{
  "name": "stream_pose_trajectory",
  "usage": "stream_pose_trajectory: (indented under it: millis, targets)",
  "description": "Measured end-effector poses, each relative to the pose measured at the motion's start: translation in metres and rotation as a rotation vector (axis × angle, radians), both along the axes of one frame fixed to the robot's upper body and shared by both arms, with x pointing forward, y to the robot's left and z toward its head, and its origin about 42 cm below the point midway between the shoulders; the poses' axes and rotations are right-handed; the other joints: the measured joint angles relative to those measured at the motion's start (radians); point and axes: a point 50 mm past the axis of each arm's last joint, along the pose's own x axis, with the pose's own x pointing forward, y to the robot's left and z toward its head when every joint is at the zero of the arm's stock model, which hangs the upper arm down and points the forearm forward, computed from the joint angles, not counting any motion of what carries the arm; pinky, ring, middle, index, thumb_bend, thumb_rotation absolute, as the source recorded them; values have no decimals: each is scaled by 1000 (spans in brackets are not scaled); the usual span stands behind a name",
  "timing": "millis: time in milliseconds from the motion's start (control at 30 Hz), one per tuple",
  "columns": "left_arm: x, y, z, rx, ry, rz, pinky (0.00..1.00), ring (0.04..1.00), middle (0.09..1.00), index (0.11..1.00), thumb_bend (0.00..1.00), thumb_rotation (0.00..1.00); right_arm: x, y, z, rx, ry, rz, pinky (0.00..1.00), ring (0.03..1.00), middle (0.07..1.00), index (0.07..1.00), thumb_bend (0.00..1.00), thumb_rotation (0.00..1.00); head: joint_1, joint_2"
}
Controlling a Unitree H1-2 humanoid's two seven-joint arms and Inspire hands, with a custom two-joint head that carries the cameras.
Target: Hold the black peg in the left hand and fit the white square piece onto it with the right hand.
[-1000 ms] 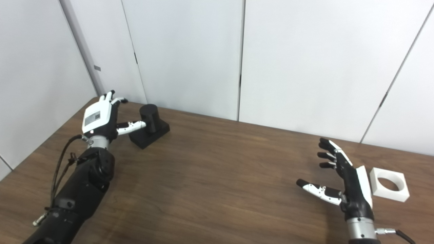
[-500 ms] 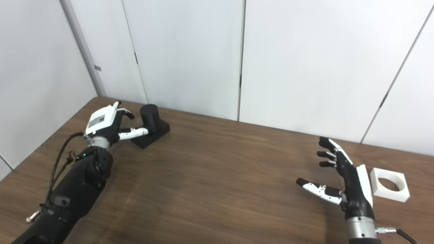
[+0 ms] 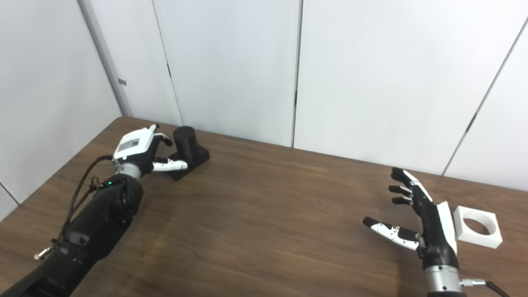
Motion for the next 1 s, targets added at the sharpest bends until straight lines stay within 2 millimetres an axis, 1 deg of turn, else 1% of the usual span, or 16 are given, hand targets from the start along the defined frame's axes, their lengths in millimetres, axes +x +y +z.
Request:
stream_pose_trajectory:
  millis: [133,233,333,533,633,667,700,767,833,867,933,967,1000]
  targets:
    - [0,1,-8,26,31,11,991,1000,1000,759,1000,688,0,0,0,0,0,0,650,751,833,835,622,94,0,3]
    - [0,-4,-12,61,59,6,999,1000,1000,765,1000,664,0,0,0,4,0,3,647,748,834,834,627,95,-3,6]
    - [2,-6,-16,89,91,-6,974,1000,1000,756,1000,665,0,0,1,11,0,5,643,746,839,834,624,77,-5,9]
    - [4,-2,-19,142,122,-4,972,1000,1000,745,1000,619,-1,-1,3,10,1,0,641,745,836,832,624,99,-3,14]
    - [4,1,-21,165,114,7,917,1000,1000,728,992,577,-2,-2,3,6,1,-1,646,743,835,833,618,89,-3,17]
    - [4,1,-21,170,107,9,870,1000,1000,716,948,523,-2,-2,4,6,0,-1,646,744,836,835,616,81,-5,20]
    - [4,1,-20,173,97,12,865,1000,1000,715,941,514,-2,-3,5,5,-3,0,645,744,836,836,615,81,-5,20]
    - [5,2,-21,174,78,22,839,1000,1000,701,895,454,-3,-3,6,5,-6,3,646,746,837,836,613,77,-5,23]
    - [6,1,-22,173,65,27,829,1000,1000,669,853,378,-3,-3,6,3,-3,7,643,744,836,835,609,84,-5,23]
    - [6,2,-22,171,59,29,833,996,995,642,826,315,-3,-3,6,2,0,9,646,744,837,835,609,84,-6,25]
    - [7,3,-21,159,45,25,836,975,968,591,807,236,-4,-4,4,2,4,11,645,741,836,833,610,82,-6,28]
    - [7,3,-20,153,33,17,838,963,954,532,638,141,-5,-4,4,3,7,10,644,738,832,832,610,85,-6,29]
    - [8,3,-20,141,27,13,840,954,944,510,581,106,-5,-4,3,4,9,10,641,736,830,830,613,84,-6,29]
